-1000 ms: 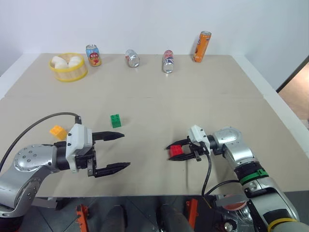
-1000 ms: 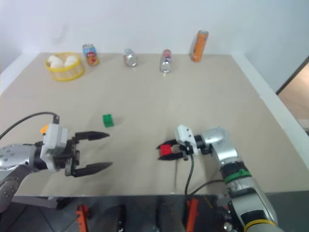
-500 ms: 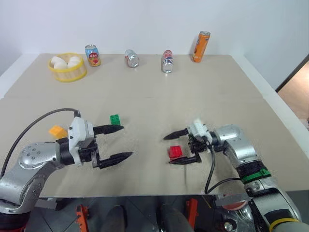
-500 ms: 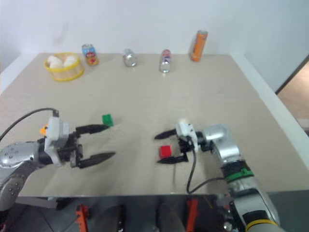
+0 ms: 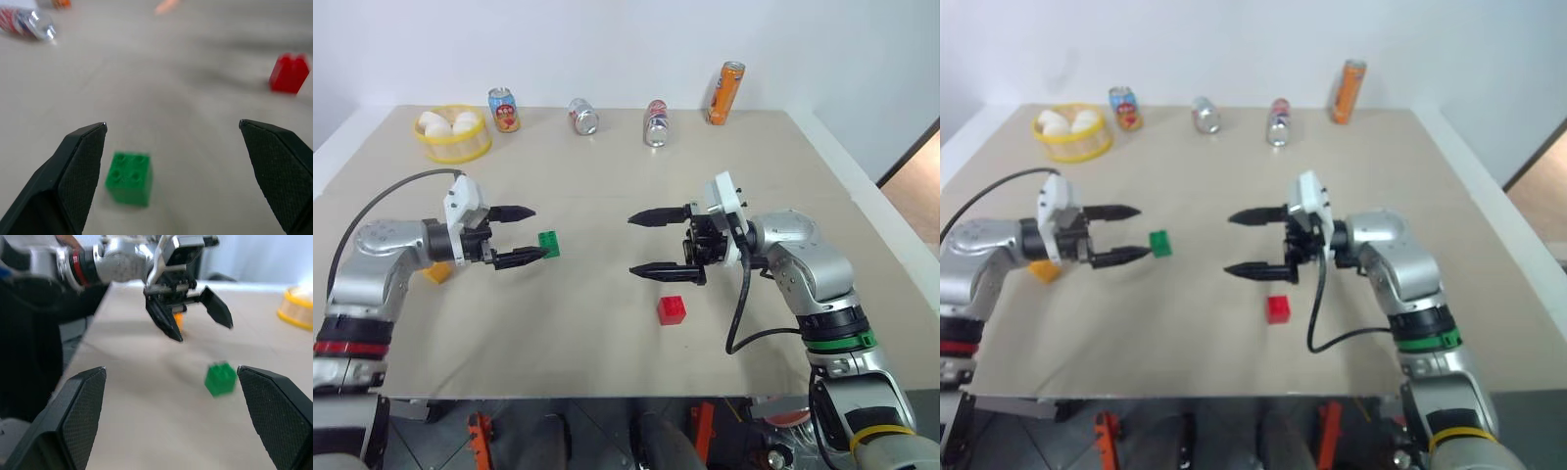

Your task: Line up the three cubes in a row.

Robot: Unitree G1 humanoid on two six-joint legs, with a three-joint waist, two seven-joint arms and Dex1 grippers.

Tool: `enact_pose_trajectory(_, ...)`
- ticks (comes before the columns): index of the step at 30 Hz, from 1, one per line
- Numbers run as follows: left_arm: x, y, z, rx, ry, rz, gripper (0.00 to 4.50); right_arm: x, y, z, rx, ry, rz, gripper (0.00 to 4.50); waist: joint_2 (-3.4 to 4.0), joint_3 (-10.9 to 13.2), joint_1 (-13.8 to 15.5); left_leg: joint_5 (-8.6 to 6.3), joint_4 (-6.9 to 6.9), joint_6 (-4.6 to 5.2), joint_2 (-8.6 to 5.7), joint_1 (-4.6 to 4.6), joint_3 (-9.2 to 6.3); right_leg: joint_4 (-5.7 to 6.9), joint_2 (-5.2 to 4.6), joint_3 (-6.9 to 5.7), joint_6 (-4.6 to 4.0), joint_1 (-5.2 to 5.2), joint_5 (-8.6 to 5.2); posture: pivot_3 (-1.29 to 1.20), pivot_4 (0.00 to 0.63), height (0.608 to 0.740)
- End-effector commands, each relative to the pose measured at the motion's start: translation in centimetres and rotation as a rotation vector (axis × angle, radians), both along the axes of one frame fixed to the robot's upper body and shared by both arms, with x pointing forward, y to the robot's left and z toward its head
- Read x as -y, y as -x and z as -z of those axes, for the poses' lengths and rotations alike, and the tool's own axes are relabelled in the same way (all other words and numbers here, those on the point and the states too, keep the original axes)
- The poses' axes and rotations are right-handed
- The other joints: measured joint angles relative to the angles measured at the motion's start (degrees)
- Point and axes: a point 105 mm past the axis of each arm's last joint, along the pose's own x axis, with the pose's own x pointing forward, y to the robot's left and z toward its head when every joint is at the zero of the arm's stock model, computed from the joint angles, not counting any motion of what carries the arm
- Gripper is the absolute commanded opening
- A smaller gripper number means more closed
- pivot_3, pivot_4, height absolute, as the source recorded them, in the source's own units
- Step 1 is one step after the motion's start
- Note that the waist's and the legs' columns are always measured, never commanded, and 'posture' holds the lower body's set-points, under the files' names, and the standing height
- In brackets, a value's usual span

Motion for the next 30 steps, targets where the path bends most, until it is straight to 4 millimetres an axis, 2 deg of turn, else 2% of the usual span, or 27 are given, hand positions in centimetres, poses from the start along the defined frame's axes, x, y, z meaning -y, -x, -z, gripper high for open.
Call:
enact_pose_trajectory(1,-0.6,-1.4,0.2,0.005,-0.074,0.017,4.5,0.0,0.3,-0.5,0.06,-0.004,0.035,4.43,0.0,0.0,0.0,0.0,0.0,0.0,0.01,-0.08,0.0,0.01,0.01,0.01,-0.01,-0.1,0.01,0.0,0.15,0.74)
enact_pose_trajectory(7,0.2,-3.4,1.5,-0.04,-0.147,0.028,4.5,0.4,0.3,-0.5,0.072,-0.038,0.115,4.43,0.0,0.0,-0.1,-0.01,0.0,0.02,0.0,-0.13,-0.02,0.13,0.03,0.01,0.02,-0.17,-0.05,0.0,0.15,0.74)
enact_pose_trajectory(11,0.9,-3.8,2.9,-0.079,-0.195,0.037,4.5,0.6,0.6,-0.7,0.08,-0.053,0.146,4.43,0.0,0.0,-0.3,-0.01,0.06,0.02,-0.01,-0.12,-0.03,0.22,0.02,0.01,0.03,-0.16,-0.05,0.0,0.15,0.74)
enact_pose_trajectory(15,0.7,-3.9,4.3,-0.107,-0.263,0.014,4.5,0.9,0.7,-1.0,0.087,-0.073,0.176,4.43,-0.01,0.0,-0.3,-0.01,0.16,0.02,0.0,-0.1,-0.04,0.39,0.04,0.02,0.03,-0.18,-0.06,0.0,0.15,0.74)
enact_pose_trajectory(18,0.7,-4.0,4.4,-0.114,-0.256,0.007,3.84,1.1,0.7,-1.2,0.089,-0.083,0.195,4.5,-0.02,0.0,-0.3,0.0,0.23,0.01,-0.01,-0.07,-0.06,0.56,0.04,0.01,0.03,-0.19,-0.1,0.0,0.15,0.74)
enact_pose_trajectory(20,0.8,-4.1,4.4,-0.109,-0.249,0.002,2.93,1.2,0.7,-1.2,0.087,-0.085,0.199,4.5,-0.02,0.0,-0.3,0.0,0.29,0.01,-0.02,-0.04,-0.05,0.64,0.04,0.03,0.04,-0.18,-0.11,0.0,0.15,0.74)
enact_pose_trajectory(24,0.9,-4.2,4.2,-0.099,-0.234,-0.003,1.53,1.1,0.7,-1.1,0.085,-0.088,0.202,4.5,-0.02,0.0,-0.3,0.01,0.34,0.02,-0.02,-0.01,-0.05,0.74,0.04,0.03,0.04,-0.18,-0.11,0.0,0.15,0.74)
enact_pose_trajectory(25,0.9,-4.2,4.2,-0.097,-0.231,-0.004,1.31,1.1,0.7,-1.1,0.086,-0.088,0.202,4.5,-0.02,0.0,-0.3,0.01,0.35,0.02,-0.02,-0.01,-0.06,0.75,0.04,0.03,0.03,-0.18,-0.1,0.0,0.15,0.74)
enact_pose_trajectory(30,1.0,-4.2,4.0,-0.088,-0.215,-0.001,1.31,1.1,0.7,-1.2,0.086,-0.093,0.2,4.5,-0.02,0.0,-0.3,0.01,0.38,0.02,-0.02,-0.01,-0.06,0.76,0.04,0.03,0.04,-0.17,-0.11,0.0,0.15,0.74)
